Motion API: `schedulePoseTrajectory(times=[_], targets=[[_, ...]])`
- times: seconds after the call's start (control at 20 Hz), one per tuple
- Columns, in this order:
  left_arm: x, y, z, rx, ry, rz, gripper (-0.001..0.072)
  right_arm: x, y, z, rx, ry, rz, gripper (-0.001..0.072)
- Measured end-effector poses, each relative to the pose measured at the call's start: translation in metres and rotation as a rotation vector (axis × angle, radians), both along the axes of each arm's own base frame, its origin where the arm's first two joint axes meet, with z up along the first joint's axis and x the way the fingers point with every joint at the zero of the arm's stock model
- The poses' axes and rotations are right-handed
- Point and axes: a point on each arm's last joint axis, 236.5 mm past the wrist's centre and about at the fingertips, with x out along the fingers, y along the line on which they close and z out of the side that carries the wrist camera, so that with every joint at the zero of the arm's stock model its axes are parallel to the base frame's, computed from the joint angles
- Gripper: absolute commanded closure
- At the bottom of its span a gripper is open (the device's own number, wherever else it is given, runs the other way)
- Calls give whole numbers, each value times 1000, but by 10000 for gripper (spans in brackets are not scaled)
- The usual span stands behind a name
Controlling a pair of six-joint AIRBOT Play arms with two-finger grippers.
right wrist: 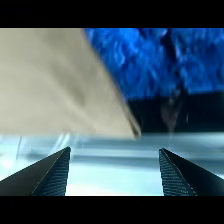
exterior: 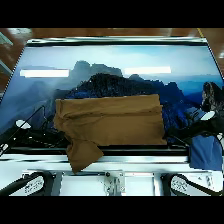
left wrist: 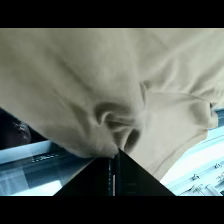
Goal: Fold the shirts.
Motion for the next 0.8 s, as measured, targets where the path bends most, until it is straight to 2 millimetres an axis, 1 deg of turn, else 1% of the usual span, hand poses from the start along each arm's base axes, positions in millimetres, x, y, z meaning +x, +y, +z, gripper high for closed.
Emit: schedulePoseTrajectory(times=[0.1,0.15,0.2,0.25,0.35,0.4,0.45,0.55,0.7,0.8], targets=[[1,0,3,-2,-13,-6,669,0,9,-10,-10,-4,-9,63],[2,0,5,-1,-19,-7,669,2,13,-13,-15,-7,-11,196],[4,0,6,0,-27,-8,669,1,16,-17,-21,-1,-11,443],[6,1,8,1,-35,-10,669,6,18,-20,-32,-21,-17,643],[14,2,14,2,-64,-22,670,19,21,-22,-45,-64,-26,648],[20,3,18,5,-90,-34,670,29,21,-19,-50,-101,-20,648],[28,4,25,8,-122,-45,670,41,21,-13,-49,-145,-20,648],[49,8,40,21,-194,-59,671,68,25,9,-31,-246,-12,649],[86,16,69,47,-303,-64,671,119,25,50,-16,-422,-39,649],[113,22,86,64,-365,-59,671,151,24,73,-10,-521,-70,649]])
